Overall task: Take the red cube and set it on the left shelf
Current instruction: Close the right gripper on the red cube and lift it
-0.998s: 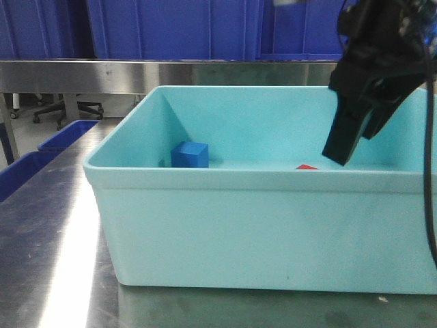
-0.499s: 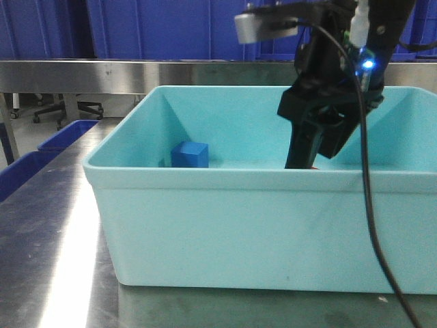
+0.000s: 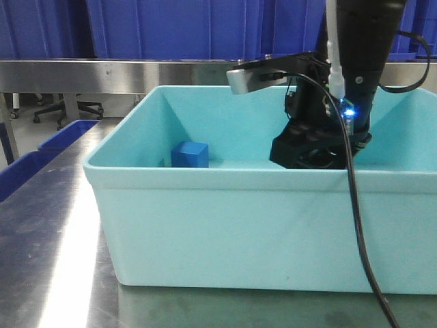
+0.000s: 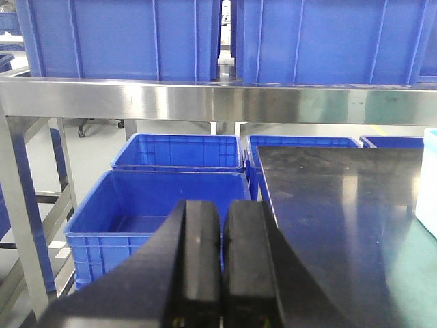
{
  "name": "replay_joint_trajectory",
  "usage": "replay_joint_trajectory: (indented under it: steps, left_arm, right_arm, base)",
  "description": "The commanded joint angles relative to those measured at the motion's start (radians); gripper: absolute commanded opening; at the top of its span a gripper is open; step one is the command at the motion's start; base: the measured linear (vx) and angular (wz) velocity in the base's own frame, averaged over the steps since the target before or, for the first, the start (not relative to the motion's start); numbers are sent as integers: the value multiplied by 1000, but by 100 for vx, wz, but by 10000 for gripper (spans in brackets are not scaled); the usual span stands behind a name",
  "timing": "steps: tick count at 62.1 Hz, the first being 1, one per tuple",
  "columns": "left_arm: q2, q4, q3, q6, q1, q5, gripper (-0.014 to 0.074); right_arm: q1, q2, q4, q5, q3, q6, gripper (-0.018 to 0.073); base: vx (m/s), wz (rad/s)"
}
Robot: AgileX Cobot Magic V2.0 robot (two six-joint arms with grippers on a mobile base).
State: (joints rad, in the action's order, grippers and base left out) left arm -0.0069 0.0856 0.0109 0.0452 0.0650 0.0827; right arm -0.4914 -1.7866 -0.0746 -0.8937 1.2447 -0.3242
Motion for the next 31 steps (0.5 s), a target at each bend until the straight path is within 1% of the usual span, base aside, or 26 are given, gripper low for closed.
replay_joint_trajectory:
  steps: [1,7,11,19,24,31]
  left_arm:
    - [-15,2,24,-5,6,-83,101]
    - [-15,2,24,-5,6,-83,101]
    - [-15,2,24,-5,6,-83,102]
    - [-15,2,24,-5,6,-83,101]
    - [-15,2,24,-5,6,-83,101]
    - [-15,2,24,-5,6,-83,101]
  right_arm:
    - [0,48,-6,2,40,-11,363]
    - [0,59,-8,-10,58,-11,253]
    - [0,70,-26,-27,81,-10,211]
    - [4,119,-64,-19,117,0,200]
    - [15,181,-77,16,119,33,200]
    - [64,301,-77,57,115,96,200]
  base:
    - [0,0]
    - [0,0]
    - [0,0]
    - [0,0]
    - [0,0]
    - [0,0]
